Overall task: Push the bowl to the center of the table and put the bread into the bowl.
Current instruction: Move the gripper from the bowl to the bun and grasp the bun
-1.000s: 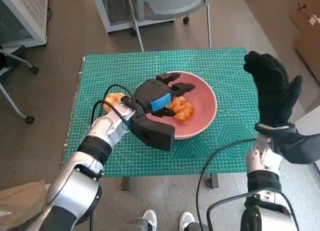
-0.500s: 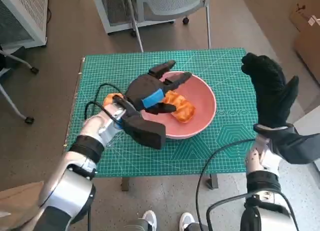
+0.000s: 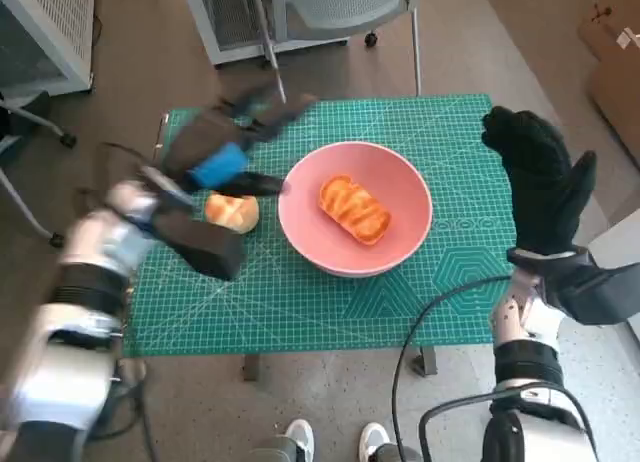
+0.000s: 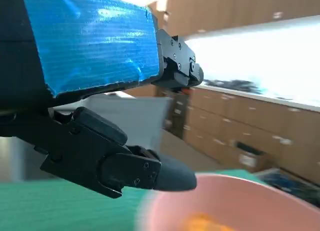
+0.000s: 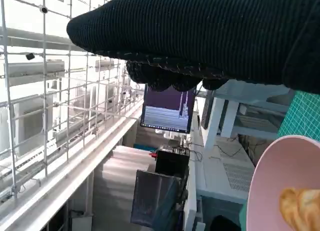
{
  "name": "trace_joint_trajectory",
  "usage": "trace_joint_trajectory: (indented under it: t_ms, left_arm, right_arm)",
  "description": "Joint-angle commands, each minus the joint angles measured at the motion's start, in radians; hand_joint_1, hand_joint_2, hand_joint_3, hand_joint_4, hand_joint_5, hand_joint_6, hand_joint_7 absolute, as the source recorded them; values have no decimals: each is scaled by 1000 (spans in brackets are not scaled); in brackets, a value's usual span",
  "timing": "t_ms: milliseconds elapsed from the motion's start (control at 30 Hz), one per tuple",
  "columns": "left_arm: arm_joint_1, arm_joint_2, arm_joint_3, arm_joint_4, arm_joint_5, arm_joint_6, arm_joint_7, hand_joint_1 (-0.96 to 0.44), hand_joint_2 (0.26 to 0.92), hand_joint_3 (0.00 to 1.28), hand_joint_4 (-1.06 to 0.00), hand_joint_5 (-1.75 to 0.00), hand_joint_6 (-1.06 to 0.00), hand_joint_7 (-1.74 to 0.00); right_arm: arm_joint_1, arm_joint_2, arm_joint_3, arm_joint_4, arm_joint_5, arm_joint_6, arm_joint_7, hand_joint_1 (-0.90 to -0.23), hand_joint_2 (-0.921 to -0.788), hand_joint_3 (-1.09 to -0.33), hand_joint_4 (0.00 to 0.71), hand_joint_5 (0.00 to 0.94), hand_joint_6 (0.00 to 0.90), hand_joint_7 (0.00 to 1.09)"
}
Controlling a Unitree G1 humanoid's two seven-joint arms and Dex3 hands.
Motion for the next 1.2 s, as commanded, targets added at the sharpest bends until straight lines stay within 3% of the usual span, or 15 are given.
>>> trace_joint_trajectory:
  t_ms: [33,167,767,1200]
  left_arm:
    - [24,61,16,-30,-4,19,-50,-753,870,13,-230,-19,-384,-58]
    - [43,75,22,-34,-2,59,-76,-712,836,3,-254,-21,-402,-56]
    - [81,50,22,36,-14,161,-137,-624,826,0,-230,0,-371,-12]
    - [78,-37,6,166,-27,280,-227,-530,790,1,-188,0,-325,0]
  right_arm:
    - [-2,1,-1,17,5,14,8,-615,-921,-638,183,2,269,3]
    - [-6,1,-1,20,5,15,11,-615,-921,-636,184,2,270,3]
    - [-22,-3,0,35,-1,28,16,-617,-921,-637,182,0,270,2]
    - [-27,-18,2,49,-12,28,16,-631,-921,-637,185,1,275,4]
